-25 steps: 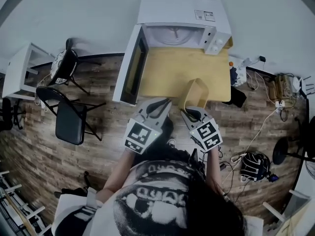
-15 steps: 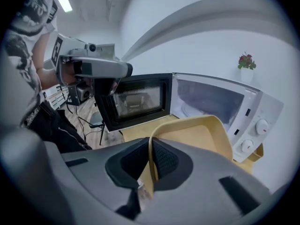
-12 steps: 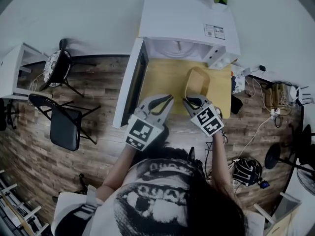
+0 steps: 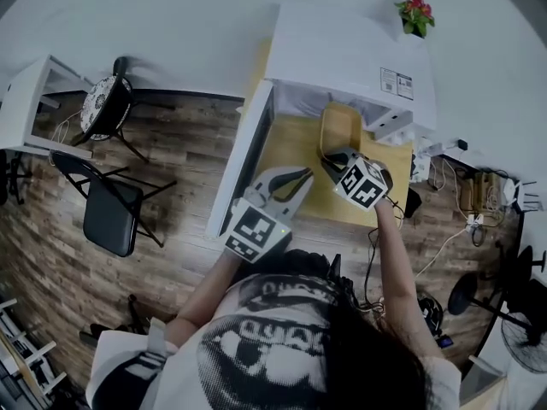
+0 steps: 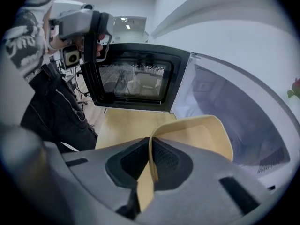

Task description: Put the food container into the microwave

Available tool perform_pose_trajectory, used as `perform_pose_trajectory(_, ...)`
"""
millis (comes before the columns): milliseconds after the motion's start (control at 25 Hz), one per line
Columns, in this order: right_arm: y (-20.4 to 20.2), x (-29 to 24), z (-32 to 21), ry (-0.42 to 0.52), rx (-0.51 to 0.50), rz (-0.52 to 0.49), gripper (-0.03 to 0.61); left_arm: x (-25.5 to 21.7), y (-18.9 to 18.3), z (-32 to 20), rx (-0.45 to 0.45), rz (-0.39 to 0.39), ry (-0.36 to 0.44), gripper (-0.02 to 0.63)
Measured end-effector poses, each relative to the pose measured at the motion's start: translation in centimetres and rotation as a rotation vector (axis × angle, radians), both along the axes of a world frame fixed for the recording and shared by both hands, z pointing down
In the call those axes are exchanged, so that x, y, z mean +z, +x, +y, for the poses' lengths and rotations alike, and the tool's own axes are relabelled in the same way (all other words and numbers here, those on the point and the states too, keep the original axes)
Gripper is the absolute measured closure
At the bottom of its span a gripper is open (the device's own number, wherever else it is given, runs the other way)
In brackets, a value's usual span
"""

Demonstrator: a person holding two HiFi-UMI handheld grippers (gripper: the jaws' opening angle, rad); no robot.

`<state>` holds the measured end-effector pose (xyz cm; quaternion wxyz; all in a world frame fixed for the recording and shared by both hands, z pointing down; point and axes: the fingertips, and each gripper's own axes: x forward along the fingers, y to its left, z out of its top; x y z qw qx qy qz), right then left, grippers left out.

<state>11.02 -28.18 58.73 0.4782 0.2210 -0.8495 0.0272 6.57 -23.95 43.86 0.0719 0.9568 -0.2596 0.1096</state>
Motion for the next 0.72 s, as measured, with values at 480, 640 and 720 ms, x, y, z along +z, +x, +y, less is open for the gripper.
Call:
perform_pose_trajectory(480,0.5,2.4,-7.5,0.065,-0.156,0.203,0.55,-0.4,-0.3,-1.2,0.006,0.05,-0.017,0.597)
perform_pose_trajectory(640,0.8,2.7,-9.6,0.11,-0.158,0.251,0.548,-0.3,-0.2,-0.9,0.023,0.041,-0.016,0.597)
perform_pose_trajectory(720,0.6,2.8,-10.7,0.125,-0.155,0.259,0.546,-0.2,-0.2,-1.0,0.023,0.037,-0.013,0.597)
